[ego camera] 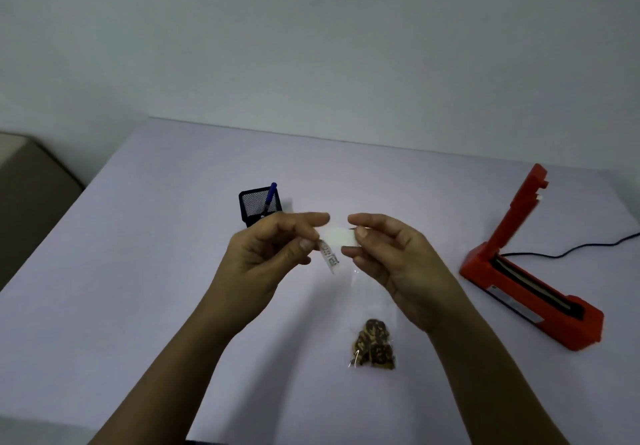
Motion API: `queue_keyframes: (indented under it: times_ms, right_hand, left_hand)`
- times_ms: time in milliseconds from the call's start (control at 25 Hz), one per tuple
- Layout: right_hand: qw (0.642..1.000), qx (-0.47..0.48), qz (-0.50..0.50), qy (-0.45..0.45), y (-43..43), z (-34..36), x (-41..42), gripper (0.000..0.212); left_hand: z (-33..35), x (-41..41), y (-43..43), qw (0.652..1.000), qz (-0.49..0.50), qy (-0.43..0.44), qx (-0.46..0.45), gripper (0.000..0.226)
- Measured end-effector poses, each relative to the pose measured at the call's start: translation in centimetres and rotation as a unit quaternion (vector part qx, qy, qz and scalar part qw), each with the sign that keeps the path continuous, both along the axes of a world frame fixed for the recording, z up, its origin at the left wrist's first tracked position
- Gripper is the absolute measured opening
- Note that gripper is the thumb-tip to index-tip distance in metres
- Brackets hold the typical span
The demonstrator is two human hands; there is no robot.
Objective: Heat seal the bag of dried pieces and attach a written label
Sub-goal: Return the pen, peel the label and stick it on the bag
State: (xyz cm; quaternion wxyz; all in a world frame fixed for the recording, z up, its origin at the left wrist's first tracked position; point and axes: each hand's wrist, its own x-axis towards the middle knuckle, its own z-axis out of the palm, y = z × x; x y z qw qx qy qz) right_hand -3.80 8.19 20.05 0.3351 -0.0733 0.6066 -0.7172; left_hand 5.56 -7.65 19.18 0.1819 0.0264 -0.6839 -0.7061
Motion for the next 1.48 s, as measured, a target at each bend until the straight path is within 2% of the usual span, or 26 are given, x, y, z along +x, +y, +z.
queue_keyframes:
  times_ms: [120,320,400,560,640,800,920,1040,1200,1480]
  right_hand:
    - [0.990,0.094,-0.024,0.105,-2.4,-4.8,-1.0,0.014]
    - [0.948,0.249,0.043,0.193,-8.2,-16.3,-1.9,0.009]
    - [0.925,0.292,0.065,0.236,-10.4,-20.1,-1.8,0.008]
    - [0.871,0.364,0.072,0.322,-11.9,-24.0,-1.3,0.010]
    - [0.865,0.369,0.052,0.336,-11.9,-24.4,-1.1,0.014]
    - [0.895,0.326,-0.027,0.303,-10.3,-22.3,-1.4,0.019]
    - [0.928,0.293,-0.091,0.213,-6.4,-20.1,-2.1,0.011]
    - [0.936,0.288,-0.156,0.128,-1.0,-19.0,-3.5,0.009]
    - [0.950,0.271,-0.145,0.045,4.0,-18.7,-4.3,0.015]
    - [0.962,0.237,-0.132,0.011,6.4,-19.8,-5.5,0.001]
  left_hand:
    - [-2.5,0.5,-1.8,0.989,0.113,-0.076,0.061,0.030]
    - [-8.7,1.8,-4.7,0.920,0.286,-0.200,0.180,0.018]
    - [-10.3,2.3,-5.4,0.904,0.311,-0.216,0.200,0.016]
    - [-11.7,2.6,-5.8,0.893,0.331,-0.225,0.204,0.015]
    - [-12.3,2.5,-5.9,0.890,0.334,-0.233,0.205,0.014]
    - [-12.8,0.9,-4.5,0.895,0.308,-0.251,0.204,0.013]
    - [-13.2,-1.7,-2.0,0.902,0.268,-0.273,0.201,0.012]
    - [-14.3,-4.8,1.5,0.907,0.207,-0.294,0.220,0.012]
    - [-16.4,-7.7,6.0,0.899,0.161,-0.332,0.234,0.010]
    - [-18.3,-10.1,9.9,0.898,0.164,-0.353,0.204,0.013]
